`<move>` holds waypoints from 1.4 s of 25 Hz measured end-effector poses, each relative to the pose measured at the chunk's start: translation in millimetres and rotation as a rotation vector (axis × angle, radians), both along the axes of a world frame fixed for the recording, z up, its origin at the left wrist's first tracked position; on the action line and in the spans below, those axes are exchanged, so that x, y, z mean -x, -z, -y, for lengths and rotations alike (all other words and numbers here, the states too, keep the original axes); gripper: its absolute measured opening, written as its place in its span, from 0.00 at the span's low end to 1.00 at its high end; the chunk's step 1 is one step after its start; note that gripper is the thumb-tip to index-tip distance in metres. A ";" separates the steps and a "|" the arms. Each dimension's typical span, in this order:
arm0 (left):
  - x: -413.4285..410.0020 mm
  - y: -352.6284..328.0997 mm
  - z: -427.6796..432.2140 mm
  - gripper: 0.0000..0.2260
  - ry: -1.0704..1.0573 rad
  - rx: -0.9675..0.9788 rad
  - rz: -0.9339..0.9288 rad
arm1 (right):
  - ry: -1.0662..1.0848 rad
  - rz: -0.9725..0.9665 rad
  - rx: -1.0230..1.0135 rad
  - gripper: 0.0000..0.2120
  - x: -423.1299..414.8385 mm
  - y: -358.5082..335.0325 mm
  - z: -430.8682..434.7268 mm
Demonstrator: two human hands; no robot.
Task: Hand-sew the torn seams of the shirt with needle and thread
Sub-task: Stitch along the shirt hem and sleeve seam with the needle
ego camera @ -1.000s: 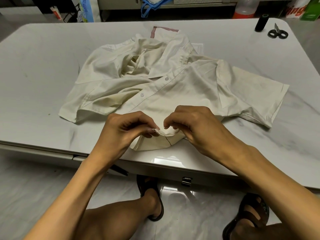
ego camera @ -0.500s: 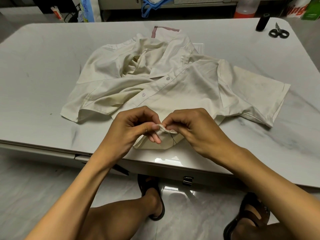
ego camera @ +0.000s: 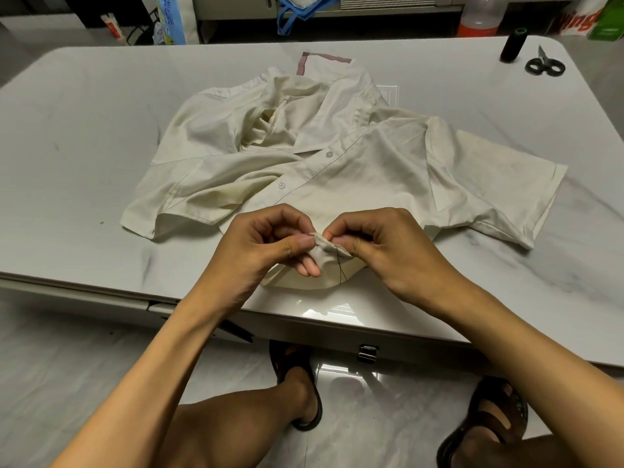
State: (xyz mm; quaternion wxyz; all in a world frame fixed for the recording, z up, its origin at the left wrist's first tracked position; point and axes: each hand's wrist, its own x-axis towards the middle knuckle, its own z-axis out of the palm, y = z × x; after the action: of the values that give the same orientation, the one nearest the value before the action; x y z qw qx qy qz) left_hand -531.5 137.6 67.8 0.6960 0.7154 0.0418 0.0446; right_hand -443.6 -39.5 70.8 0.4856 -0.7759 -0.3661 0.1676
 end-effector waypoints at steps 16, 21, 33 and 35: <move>1.3 -2.8 2.9 0.04 -0.005 0.045 -0.088 | -0.010 0.023 -0.024 0.06 5.2 0.3 -1.0; -0.4 -2.9 5.1 0.04 -0.030 0.063 -0.094 | -0.053 0.154 0.010 0.10 7.0 -0.7 -0.9; -5.8 -4.3 6.7 0.05 -0.095 0.142 -0.132 | 0.161 0.613 -0.097 0.04 10.1 8.4 -3.4; -5.8 -5.1 6.3 0.05 -0.091 0.148 -0.140 | 0.181 0.646 -0.114 0.03 9.2 9.9 -4.0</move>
State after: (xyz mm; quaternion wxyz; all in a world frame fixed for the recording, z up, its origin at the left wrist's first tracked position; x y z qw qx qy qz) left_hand -525.7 131.3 72.8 0.7395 0.6608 0.1260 0.0227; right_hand -452.8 -35.5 60.9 0.4003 -0.7898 -0.4394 -0.1514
